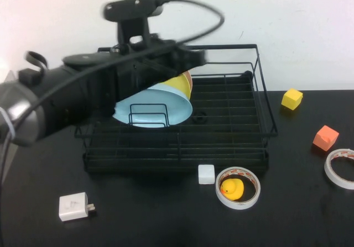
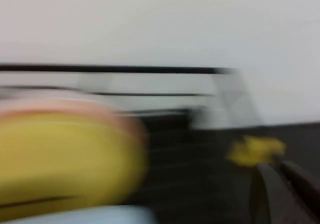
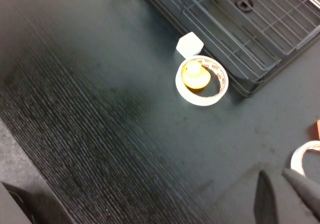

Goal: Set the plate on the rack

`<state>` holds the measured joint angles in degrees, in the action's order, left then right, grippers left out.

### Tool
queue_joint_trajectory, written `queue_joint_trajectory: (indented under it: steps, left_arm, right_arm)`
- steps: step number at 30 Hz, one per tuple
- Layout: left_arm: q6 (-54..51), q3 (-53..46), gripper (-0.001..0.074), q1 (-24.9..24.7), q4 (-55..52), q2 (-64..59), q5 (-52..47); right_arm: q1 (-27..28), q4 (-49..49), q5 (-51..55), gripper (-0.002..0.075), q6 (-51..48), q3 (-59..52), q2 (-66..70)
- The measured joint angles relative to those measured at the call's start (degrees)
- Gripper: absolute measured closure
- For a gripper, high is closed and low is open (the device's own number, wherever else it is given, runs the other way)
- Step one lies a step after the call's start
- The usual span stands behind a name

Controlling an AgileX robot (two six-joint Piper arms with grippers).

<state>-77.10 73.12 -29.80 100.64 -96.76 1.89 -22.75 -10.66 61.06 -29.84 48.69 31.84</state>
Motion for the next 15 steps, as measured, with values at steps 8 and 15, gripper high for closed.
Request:
queue_joint_trajectory:
  steps: [8, 15]
  left_arm:
    - [47.6, 2.8, 0.0735, 2.7, -46.9, -1.0, -36.0]
    - [77.1, 8.7, 0.0735, 5.8, -83.5, -5.4, -38.3]
  right_arm:
    - [0.0, 0.0, -0.2, 0.0727, 0.0, -0.4, 0.0]
    - [0.0, 0.0, -0.7, 0.0727, 0.5, -2.9, 0.0]
